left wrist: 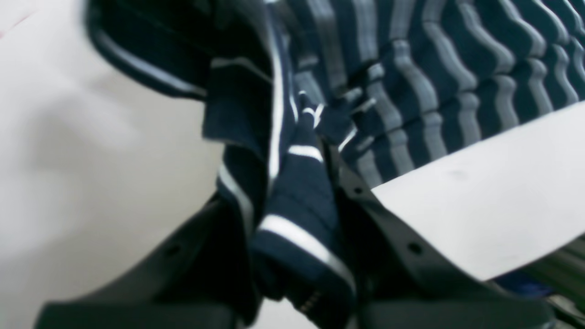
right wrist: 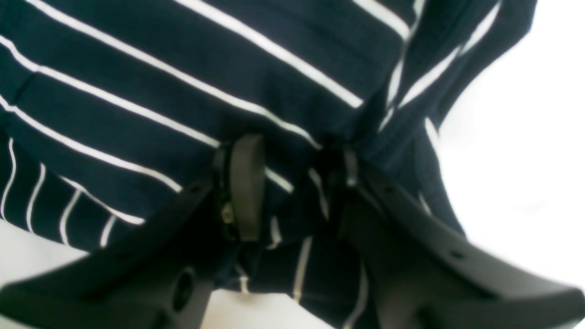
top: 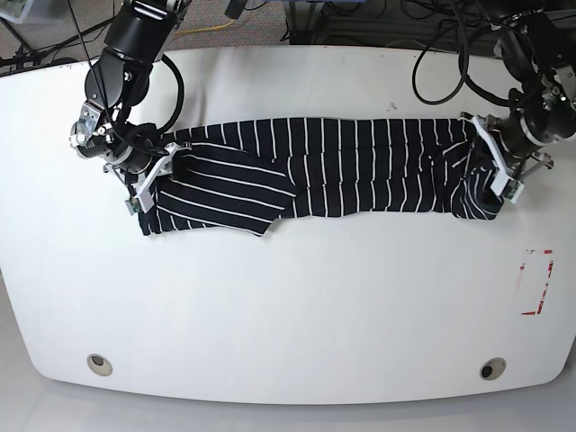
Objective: Fold the T-shirt properly
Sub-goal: 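Move the left gripper inward and grasp the strip's middle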
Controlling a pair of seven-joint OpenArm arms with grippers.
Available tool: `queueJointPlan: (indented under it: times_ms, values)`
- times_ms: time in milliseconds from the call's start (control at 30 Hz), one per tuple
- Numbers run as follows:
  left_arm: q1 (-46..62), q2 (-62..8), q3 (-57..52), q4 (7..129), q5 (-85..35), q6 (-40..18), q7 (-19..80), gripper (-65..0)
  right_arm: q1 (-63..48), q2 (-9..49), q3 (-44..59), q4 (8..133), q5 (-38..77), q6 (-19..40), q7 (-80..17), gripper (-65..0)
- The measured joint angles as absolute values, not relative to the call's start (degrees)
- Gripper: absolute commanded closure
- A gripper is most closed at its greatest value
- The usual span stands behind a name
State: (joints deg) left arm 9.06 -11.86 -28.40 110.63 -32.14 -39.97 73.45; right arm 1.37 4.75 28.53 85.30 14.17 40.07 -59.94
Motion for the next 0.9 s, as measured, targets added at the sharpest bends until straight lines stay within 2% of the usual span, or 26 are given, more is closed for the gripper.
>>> queueJointPlan:
  times_ms: [167,467,700,800,900]
  values:
    - [6.5,-5.9,-23.9,110.7,-31.5,-39.9,74.1,-1.5,0.8,4.8,28.5,85.3,15.0,40.1,-58.7,-20.3]
    - [4.0,0.2,-16.8,109.2,-31.6,-39.9,74.0,-1.5,0.8,4.8,28.5,85.4,15.0,40.1,-58.7,-20.3]
    - [1.9,2.3,-16.1,103.1,-31.0,-39.9,74.1,-1.9,0.8,4.8,28.5,85.4,14.8,40.1,-58.7,-20.3]
    - [0.2,2.2,-14.5,100.3,-31.4,-39.9,73.7,-8.2,0.9,4.7,28.5,85.4,14.8,40.1,-58.7,-20.3]
    - [-0.3,2.4,-13.7,98.5,-31.3,-39.9,74.0,-17.2,0.8,4.8,28.5,85.4,14.9,40.1,-58.8,-20.3]
